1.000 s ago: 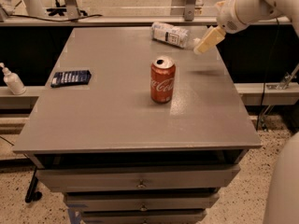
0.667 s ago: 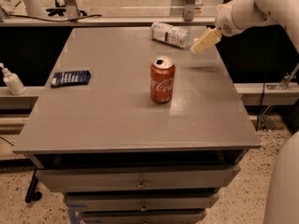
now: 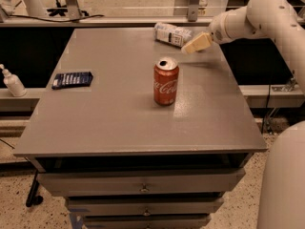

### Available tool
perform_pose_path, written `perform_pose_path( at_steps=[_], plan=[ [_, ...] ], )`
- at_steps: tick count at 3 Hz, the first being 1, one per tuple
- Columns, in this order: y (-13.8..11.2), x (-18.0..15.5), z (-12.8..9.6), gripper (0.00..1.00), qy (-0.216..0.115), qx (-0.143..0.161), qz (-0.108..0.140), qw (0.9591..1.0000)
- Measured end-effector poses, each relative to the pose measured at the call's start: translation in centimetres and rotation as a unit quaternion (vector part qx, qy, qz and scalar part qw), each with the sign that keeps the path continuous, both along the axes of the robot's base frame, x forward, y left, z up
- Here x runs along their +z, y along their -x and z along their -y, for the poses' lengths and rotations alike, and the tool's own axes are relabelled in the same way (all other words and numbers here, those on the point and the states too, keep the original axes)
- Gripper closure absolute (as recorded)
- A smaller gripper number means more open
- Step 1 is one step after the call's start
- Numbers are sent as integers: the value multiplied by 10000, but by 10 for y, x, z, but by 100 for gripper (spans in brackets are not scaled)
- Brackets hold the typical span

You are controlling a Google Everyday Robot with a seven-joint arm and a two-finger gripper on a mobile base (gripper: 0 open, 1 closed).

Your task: Pick blue plastic bottle

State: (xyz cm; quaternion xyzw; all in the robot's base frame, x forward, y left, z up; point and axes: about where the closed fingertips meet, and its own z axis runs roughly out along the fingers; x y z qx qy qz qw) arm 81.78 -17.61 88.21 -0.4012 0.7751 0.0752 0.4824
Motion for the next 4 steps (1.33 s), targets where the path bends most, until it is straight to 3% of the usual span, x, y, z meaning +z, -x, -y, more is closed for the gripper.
perform_pose_path(
  at_steps=[1, 2, 4],
  plan=[
    [-13, -11, -23, 0, -388, 98, -163, 9991],
    [-23, -20, -40, 16, -602, 181, -284, 9976],
    [-27, -25, -46, 62, -698, 184, -373, 9967]
  ],
)
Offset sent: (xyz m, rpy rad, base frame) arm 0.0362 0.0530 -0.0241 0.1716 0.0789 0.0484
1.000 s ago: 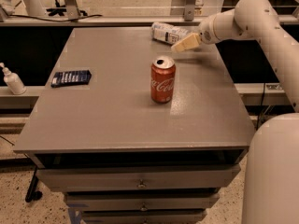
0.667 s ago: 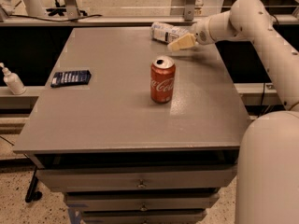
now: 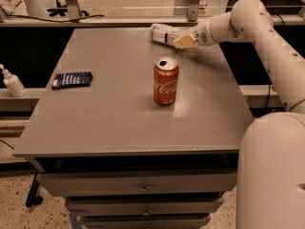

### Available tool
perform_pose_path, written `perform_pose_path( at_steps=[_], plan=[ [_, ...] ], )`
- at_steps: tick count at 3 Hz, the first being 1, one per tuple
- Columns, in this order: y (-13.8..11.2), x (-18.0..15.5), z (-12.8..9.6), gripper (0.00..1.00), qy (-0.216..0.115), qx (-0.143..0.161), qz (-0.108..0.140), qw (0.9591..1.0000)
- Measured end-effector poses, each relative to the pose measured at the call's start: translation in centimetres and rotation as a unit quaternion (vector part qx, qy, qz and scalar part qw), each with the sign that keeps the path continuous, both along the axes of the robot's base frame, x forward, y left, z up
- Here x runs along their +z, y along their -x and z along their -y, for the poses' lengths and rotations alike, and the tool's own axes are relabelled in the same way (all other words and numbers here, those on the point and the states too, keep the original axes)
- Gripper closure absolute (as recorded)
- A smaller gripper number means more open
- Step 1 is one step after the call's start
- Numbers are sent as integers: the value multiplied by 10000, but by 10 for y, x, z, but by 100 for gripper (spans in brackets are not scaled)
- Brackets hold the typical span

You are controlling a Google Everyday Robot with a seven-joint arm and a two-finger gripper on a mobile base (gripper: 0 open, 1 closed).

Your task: Pick blue plastic bottle

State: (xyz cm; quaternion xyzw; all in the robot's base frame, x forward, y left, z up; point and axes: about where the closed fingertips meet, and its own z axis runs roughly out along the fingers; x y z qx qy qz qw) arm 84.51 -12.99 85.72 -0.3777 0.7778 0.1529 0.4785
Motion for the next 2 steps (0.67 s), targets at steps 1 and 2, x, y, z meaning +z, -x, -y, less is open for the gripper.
perform_pose_path(
  at_steps=[1, 2],
  plan=[
    [7, 7, 6, 86, 18, -6, -3, 10000],
    [20, 17, 7, 100, -21, 92, -3, 10000]
  ],
)
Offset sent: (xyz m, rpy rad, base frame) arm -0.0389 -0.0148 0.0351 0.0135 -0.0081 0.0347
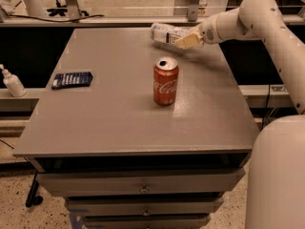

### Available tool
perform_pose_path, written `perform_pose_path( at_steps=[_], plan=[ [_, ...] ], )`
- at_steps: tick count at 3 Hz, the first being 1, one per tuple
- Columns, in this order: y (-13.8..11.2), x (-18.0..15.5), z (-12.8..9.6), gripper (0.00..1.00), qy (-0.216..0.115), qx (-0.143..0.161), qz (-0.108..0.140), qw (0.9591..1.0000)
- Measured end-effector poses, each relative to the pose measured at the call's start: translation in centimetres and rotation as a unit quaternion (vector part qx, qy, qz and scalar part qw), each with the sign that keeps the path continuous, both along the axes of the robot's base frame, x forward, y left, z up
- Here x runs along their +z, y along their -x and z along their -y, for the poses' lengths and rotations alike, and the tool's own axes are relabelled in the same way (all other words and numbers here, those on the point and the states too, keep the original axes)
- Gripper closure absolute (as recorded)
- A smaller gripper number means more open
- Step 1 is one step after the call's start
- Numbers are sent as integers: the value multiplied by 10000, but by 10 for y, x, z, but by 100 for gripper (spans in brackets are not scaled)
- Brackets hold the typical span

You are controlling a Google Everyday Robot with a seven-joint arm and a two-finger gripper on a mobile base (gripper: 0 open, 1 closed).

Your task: Pick blue plastic bottle

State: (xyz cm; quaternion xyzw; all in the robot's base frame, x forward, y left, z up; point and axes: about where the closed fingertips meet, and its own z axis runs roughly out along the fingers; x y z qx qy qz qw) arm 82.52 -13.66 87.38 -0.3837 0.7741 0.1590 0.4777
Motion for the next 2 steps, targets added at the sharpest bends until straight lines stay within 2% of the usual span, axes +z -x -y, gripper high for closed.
perform_pose_path(
  at_steps=[2],
  plan=[
    [36, 22, -7, 100, -214, 413, 48, 9989]
  ],
)
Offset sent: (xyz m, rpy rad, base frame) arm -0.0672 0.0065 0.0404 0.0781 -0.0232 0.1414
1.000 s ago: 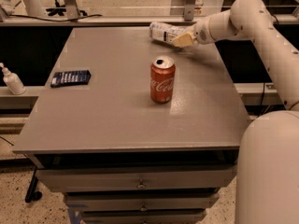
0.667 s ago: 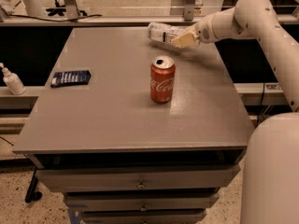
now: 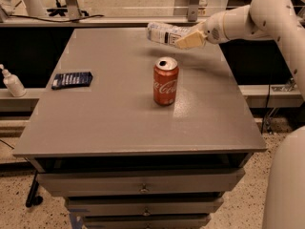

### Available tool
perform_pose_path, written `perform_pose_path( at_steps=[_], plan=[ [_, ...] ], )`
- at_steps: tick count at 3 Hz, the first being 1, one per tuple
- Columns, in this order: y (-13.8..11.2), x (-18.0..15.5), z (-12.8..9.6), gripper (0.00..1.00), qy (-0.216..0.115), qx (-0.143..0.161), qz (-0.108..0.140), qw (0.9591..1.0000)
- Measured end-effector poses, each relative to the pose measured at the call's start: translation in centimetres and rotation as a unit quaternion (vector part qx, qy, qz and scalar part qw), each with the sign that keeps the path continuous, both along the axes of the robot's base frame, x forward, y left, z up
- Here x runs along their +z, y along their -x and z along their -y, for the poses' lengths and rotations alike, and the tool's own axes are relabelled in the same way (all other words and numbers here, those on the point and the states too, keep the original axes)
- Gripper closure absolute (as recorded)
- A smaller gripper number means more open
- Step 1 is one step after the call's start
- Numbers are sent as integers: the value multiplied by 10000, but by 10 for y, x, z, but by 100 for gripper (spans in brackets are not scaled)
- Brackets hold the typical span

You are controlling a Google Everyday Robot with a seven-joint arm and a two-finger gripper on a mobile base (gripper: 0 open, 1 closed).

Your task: Pick blue plastic bottle

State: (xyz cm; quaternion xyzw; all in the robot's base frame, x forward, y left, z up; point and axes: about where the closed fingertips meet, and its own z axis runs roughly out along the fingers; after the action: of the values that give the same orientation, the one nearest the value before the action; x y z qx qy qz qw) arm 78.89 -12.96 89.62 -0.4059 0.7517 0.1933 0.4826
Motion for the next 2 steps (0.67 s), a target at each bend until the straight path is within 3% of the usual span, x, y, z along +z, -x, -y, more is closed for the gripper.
perform_pose_path(
  at_steps=[1, 2],
  plan=[
    [21, 15, -13, 100, -233, 369, 64, 9990],
    [41, 41, -37, 100, -520, 847, 252, 9947]
  ],
)
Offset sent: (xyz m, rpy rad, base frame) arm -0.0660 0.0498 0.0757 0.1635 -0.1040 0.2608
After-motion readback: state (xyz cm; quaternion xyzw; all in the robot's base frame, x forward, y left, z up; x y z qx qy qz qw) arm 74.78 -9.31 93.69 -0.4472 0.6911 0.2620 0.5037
